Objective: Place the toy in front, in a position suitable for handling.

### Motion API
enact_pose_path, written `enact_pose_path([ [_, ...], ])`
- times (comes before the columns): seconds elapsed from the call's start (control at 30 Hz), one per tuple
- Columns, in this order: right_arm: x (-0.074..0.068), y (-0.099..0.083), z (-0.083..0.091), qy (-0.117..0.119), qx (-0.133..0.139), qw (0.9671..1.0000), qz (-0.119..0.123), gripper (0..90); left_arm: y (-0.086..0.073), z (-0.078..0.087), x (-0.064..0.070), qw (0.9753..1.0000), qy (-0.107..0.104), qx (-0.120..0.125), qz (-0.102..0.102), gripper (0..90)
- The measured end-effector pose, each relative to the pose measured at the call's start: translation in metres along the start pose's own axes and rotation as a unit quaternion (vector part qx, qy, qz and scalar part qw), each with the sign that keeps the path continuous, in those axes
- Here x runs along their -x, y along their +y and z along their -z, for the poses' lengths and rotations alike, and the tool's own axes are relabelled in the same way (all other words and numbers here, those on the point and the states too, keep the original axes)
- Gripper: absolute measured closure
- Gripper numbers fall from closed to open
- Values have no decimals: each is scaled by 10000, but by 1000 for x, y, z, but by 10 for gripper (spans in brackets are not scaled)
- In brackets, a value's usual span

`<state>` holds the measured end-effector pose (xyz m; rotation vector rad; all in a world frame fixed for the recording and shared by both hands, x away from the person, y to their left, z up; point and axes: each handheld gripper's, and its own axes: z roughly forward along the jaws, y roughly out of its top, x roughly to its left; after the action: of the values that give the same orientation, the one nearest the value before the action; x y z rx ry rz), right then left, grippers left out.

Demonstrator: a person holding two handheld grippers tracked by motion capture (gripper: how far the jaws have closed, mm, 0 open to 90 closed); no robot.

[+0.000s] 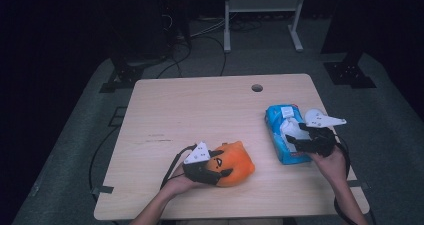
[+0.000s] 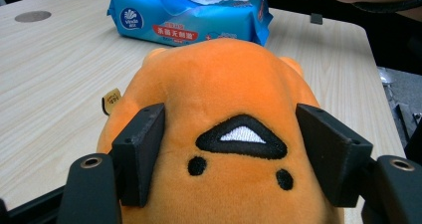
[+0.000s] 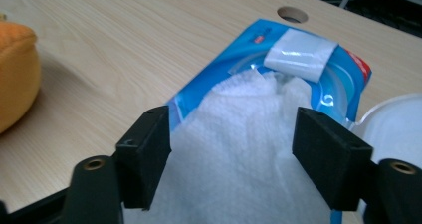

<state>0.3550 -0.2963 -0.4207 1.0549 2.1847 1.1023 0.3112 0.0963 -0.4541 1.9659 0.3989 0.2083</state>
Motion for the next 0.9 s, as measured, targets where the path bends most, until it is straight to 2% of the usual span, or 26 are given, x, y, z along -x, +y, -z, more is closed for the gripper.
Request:
enact_pose_path([
  [0.07, 2, -3, -1, -45, -29, 10000, -74, 364, 0, 0, 0, 10000, 0, 7, 5, 301],
  [0.1, 2, -3, -1, -45, -29, 10000, -74, 364, 0, 0, 0, 10000, 0, 7, 5, 301],
  [0.13, 5, -6, -3, -86, -101, 9998, -138, 441, 0, 0, 0, 10000, 4, 6, 1, 301],
  [0.2, 6, -7, -3, -128, -123, 9997, -185, 500, 0, 0, 0, 10000, 4, 6, -1, 301],
  [0.23, 6, -7, -3, -128, -123, 9997, -185, 500, 0, 0, 0, 10000, 4, 6, -1, 301],
  [0.27, 7, -9, -4, -138, -152, 9995, -258, 565, 0, 0, 0, 10000, 1, 11, 1, 300],
  [0.43, 8, -11, -2, -212, -188, 9991, -316, 709, -1, 0, 0, 10000, -5, 37, 12, 297],
  [0.5, 8, -11, -2, -224, -202, 9991, -297, 731, -1, 0, 0, 10000, -1, 39, 11, 296],
  [0.53, 7, -10, -2, -274, -238, 9989, -301, 786, -1, 0, 0, 10000, 2, 33, -2, 295],
  [0.63, 7, -10, -2, -311, -267, 9986, -327, 858, -1, -1, 0, 10000, 1, 34, -5, 293],
  [0.9, 9, -10, 0, -31, -246, 9981, -564, 885, -1, -1, 0, 10000, 4, 48, -9, 291],
])
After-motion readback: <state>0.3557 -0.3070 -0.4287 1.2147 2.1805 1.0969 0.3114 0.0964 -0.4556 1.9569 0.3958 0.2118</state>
